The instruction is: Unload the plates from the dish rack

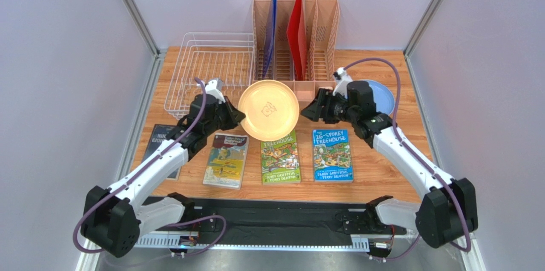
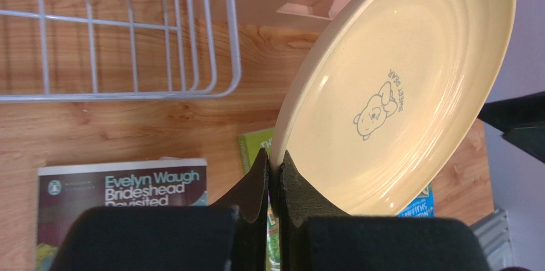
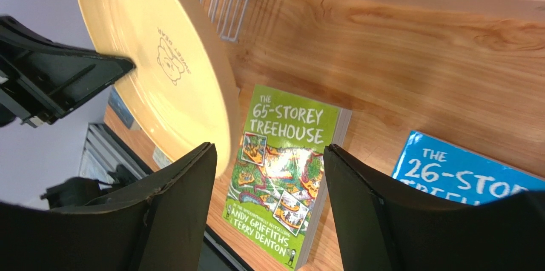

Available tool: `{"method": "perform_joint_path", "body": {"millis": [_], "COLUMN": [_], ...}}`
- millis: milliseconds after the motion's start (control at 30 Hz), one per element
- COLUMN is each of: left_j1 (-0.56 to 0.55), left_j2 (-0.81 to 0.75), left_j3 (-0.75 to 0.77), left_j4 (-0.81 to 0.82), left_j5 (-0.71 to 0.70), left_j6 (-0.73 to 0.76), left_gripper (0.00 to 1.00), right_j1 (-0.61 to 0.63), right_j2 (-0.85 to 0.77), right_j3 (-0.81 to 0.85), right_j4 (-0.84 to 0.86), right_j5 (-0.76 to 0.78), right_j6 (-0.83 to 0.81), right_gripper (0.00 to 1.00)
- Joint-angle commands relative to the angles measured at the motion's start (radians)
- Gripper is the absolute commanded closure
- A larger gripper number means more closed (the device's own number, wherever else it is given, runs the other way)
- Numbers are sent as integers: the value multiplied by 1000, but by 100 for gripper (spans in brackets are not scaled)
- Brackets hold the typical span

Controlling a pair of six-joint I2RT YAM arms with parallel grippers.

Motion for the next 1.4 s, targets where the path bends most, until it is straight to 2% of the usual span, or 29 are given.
{"method": "perform_joint_path", "body": {"millis": [0,167,200,267,300,333,467,533,567,600,700,767,933,1033,1100,1233,1367], "left_j1": [-67,-107,-114,-116,-116,-116,-116,-116,-116,-116,-116,-116,-116,-116,-116,-116,-116], "left_j2": [43,91,93,90,86,82,53,36,30,24,-12,-44,-98,-113,-114,-124,-139], "left_j3": [26,59,61,58,56,55,58,58,58,58,52,41,12,4,1,0,-8], "left_j4": [107,92,75,73,72,69,24,10,-11,-19,-45,-47,-43,-42,-34,-36,-45], "left_j5": [16,-10,-21,-32,-36,-51,-113,-157,-174,-193,-260,-289,-326,-341,-351,-387,-430], "left_j6": [-60,-45,-43,-40,-36,-33,-2,17,23,29,49,61,69,73,84,107,135], "left_gripper": [100,100,100,100,100,100,58,43,28,17,13,13,13,13,12,8,5], "right_j1": [78,124,126,127,127,127,116,80,60,37,-69,-187,-504,-623,-687,-729,-735], "right_j2": [80,178,185,195,189,180,109,81,65,31,-50,-84,-97,-33,72,244,369], "right_j3": [49,77,88,91,88,86,98,106,108,108,115,111,131,161,196,244,292], "right_j4": [40,25,14,-12,-18,-30,-99,-142,-155,-167,-208,-221,-238,-225,-212,-153,-121], "right_j5": [34,74,85,134,155,174,361,431,467,487,564,582,518,435,345,161,116], "right_j6": [-49,-78,-83,-87,-87,-90,-92,-80,-77,-69,-63,-40,8,25,48,75,97], "right_gripper": [33,36,50,73,91,96,98,98,98,98,94,92,94,94,94,97,96]}}
